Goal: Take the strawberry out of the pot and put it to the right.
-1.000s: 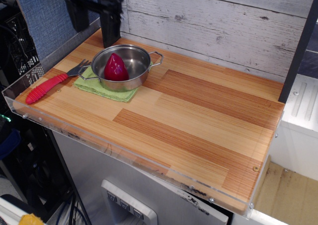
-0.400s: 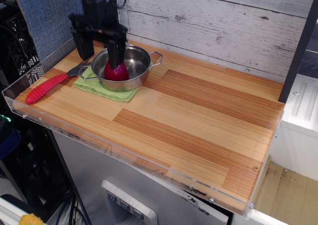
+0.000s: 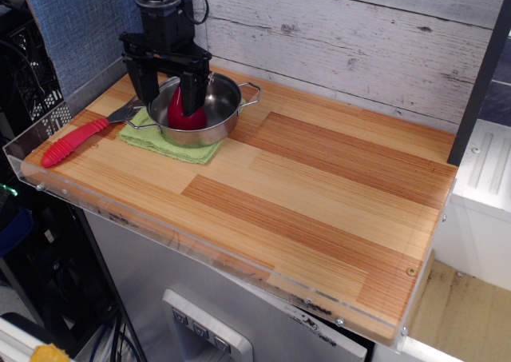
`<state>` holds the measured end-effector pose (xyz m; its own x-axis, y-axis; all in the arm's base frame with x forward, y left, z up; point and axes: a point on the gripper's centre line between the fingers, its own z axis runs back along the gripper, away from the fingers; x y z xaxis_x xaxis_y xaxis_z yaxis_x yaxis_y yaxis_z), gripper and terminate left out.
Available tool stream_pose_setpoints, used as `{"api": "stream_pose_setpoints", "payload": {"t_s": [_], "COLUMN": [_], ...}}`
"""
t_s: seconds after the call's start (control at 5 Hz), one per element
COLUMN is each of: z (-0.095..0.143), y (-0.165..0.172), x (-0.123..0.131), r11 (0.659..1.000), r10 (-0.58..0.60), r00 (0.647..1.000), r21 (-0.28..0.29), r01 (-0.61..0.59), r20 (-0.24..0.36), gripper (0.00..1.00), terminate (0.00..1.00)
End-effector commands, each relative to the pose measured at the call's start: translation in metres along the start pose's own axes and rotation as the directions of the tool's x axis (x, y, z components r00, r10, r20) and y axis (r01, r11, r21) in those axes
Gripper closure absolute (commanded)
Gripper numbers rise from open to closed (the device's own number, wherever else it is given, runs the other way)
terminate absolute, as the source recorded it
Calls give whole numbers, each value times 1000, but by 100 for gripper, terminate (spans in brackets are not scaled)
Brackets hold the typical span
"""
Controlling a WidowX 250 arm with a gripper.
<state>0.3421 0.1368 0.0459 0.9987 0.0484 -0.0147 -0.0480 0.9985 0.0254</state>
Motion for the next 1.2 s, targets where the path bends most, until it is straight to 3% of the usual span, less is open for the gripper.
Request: {"api": "stream_pose_setpoints", "payload": {"t_s": [0.0, 0.6, 0.8, 1.0], "z": [18, -13, -12, -3], "y": [-16, -27, -24, -20], "x": [23, 21, 18, 19], "r11": [999, 994, 993, 993], "r10": [-35, -79, -79, -79], "r00": [997, 997, 997, 997], "r21": [33, 75, 87, 89], "r01": [33, 78, 79, 77], "r20": [71, 1, -1, 14], "gripper": [0, 0, 100, 100], "terminate": [0, 0, 0, 0]}}
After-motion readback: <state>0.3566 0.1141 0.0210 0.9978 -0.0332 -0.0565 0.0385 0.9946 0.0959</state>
